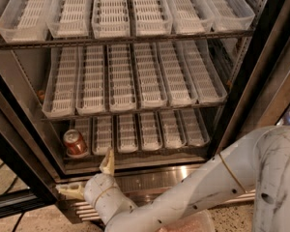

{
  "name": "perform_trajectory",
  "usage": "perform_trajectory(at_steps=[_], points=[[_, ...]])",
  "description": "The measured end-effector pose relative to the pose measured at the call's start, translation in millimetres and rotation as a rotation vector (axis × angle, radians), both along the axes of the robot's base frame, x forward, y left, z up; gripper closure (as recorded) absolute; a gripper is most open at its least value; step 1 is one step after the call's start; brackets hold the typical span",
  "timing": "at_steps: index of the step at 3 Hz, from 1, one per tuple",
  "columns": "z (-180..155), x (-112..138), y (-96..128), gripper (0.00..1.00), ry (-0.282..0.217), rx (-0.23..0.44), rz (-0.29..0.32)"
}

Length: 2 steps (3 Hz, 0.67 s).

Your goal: Pick coke can from bottom shelf of fridge

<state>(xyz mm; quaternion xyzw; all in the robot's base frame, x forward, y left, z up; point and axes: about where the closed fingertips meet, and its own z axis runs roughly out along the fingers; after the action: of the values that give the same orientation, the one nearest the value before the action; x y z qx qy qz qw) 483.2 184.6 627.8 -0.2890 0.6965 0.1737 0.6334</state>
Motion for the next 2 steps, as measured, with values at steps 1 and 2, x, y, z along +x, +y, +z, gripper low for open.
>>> perform_trajectory(at_steps=[1, 2], points=[[7.1, 6.6, 11.1, 0.0, -0.032, 0.049, -0.031], [8.7, 13.4, 14.4, 0.0, -0.058, 0.078, -0.073]])
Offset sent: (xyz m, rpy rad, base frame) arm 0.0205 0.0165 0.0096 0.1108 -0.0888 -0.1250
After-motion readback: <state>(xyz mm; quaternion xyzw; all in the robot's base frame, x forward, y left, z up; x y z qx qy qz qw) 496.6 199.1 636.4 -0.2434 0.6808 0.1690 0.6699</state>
